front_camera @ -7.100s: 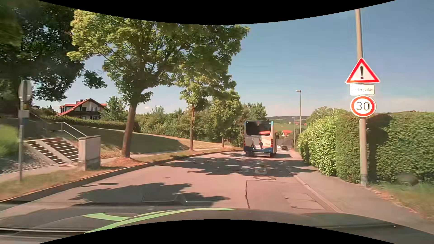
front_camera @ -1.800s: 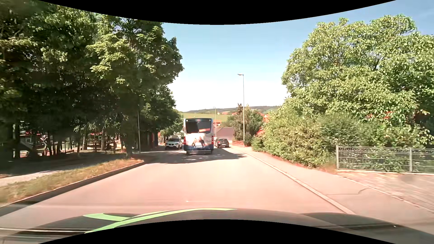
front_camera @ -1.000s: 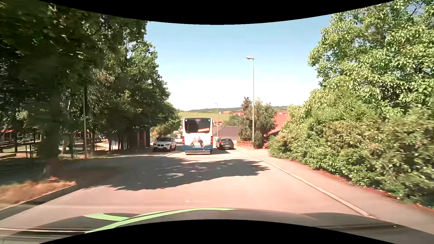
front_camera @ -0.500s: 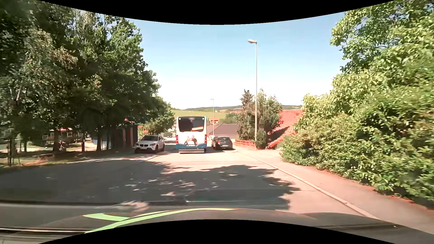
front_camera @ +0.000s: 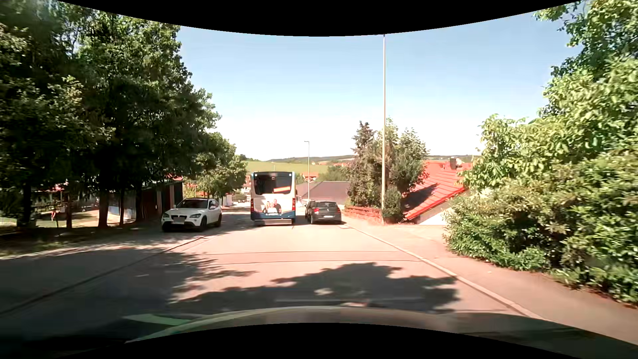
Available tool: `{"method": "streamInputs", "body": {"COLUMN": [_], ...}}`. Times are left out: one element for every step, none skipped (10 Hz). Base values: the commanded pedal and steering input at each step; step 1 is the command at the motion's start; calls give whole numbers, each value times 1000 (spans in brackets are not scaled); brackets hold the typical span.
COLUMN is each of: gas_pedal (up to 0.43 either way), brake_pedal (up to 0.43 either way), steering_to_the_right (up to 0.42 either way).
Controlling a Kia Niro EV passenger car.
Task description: Follow the waypoints while adhering to traffic rules and regulations
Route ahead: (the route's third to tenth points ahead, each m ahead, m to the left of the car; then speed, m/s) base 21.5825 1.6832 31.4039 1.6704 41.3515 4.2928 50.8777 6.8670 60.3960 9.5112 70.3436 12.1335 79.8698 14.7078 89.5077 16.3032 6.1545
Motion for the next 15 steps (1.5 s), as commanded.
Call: {"method": "streamInputs", "body": {"gas_pedal": [0,0,0,0,0,0,0,0,0,0,0,0,0,0,0], "brake_pedal": [317,311,311,311,317,323,329,329,329,329,323,329,323,329,329], "steering_to_the_right": [19,17,16,14,11,10,6,0,0,0,4,11,20,27,36]}}
